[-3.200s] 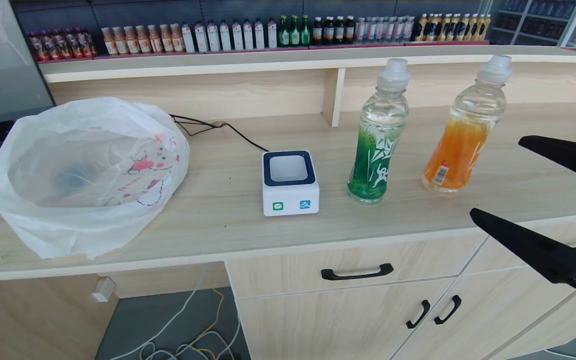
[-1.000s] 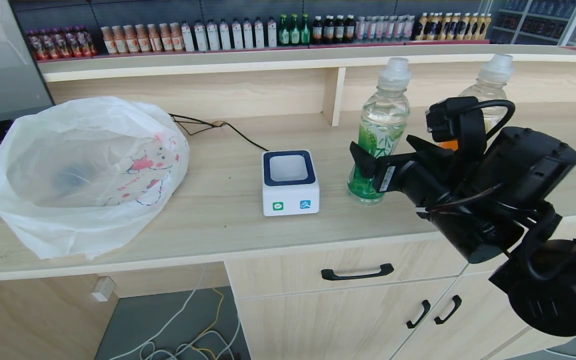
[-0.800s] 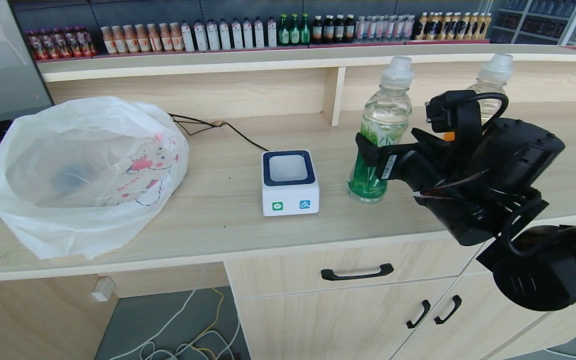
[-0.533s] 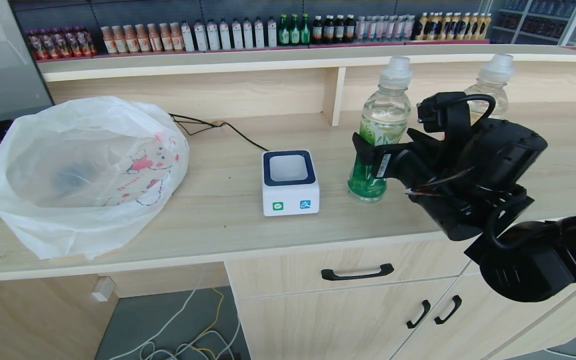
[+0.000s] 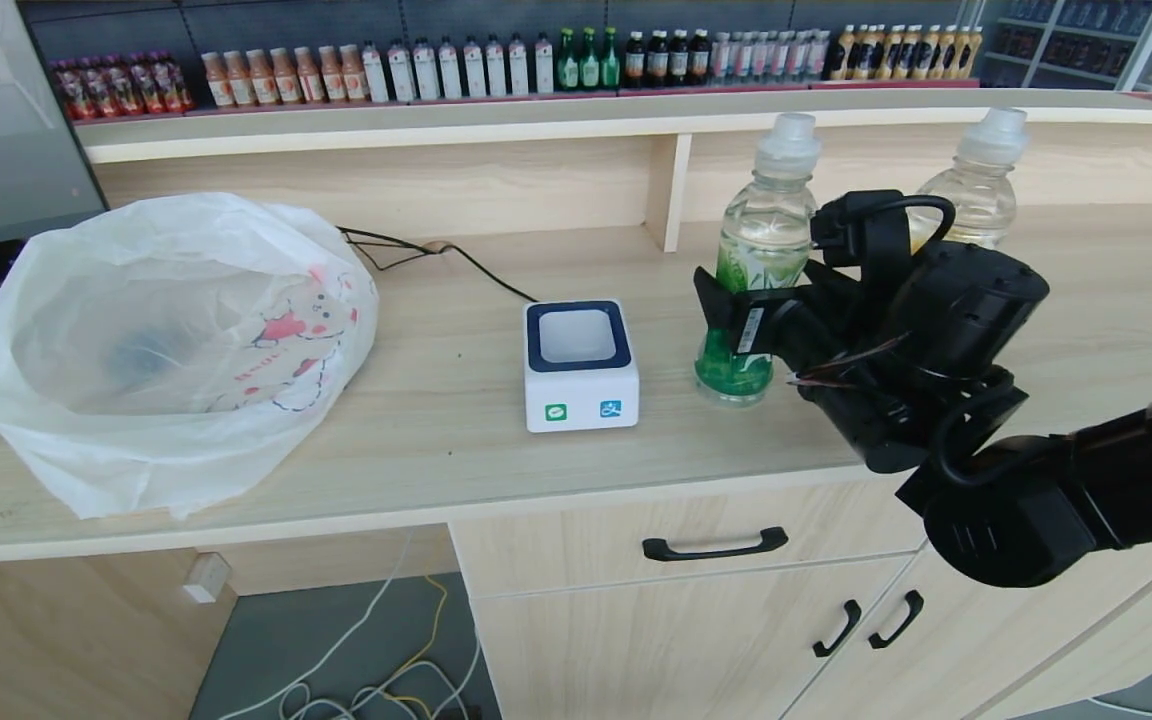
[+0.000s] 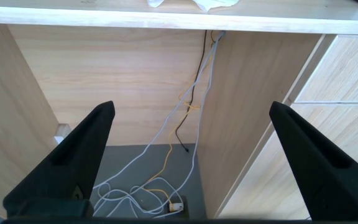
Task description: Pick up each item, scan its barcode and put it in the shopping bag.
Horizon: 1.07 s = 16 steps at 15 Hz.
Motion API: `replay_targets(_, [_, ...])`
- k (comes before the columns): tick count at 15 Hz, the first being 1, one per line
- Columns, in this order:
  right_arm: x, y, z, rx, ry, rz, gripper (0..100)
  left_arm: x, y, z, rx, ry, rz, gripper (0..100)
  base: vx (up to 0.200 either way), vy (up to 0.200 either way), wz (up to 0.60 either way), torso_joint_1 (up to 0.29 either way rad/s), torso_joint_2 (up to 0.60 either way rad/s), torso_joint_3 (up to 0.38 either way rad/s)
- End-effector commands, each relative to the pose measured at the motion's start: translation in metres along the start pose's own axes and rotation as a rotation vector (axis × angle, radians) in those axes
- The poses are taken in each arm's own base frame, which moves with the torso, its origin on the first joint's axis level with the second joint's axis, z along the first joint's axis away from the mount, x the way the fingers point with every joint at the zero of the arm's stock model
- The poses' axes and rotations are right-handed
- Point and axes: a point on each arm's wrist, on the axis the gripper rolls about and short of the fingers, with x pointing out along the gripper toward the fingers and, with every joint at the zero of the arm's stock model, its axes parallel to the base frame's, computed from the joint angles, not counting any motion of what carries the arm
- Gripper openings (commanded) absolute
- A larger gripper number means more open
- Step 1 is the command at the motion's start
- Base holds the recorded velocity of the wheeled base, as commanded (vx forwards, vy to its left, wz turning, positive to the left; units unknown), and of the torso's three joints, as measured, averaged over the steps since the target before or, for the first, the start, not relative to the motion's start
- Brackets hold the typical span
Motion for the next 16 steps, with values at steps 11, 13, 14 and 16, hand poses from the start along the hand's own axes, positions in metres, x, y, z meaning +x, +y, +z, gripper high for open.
replay_targets(11, [0.009,0.004,0.005,-0.006,-0.031,-0.034,0,0.000,0.000,0.000,0.000,0.000,0.000,100,0.000,0.000,0.00,0.000,0.00,0.000])
replay_targets(13, [0.009,0.003,0.007,-0.005,-0.035,-0.034,0,0.000,0.000,0.000,0.000,0.000,0.000,100,0.000,0.000,0.00,0.000,0.00,0.000])
replay_targets(14, [0.008,0.003,0.008,-0.002,-0.046,-0.034,0,0.000,0.000,0.000,0.000,0.000,0.000,100,0.000,0.000,0.00,0.000,0.00,0.000])
replay_targets(16, [0.008,0.003,0.010,0.001,-0.059,-0.032,0,0.000,0.000,0.000,0.000,0.000,0.000,100,0.000,0.000,0.00,0.000,0.00,0.000])
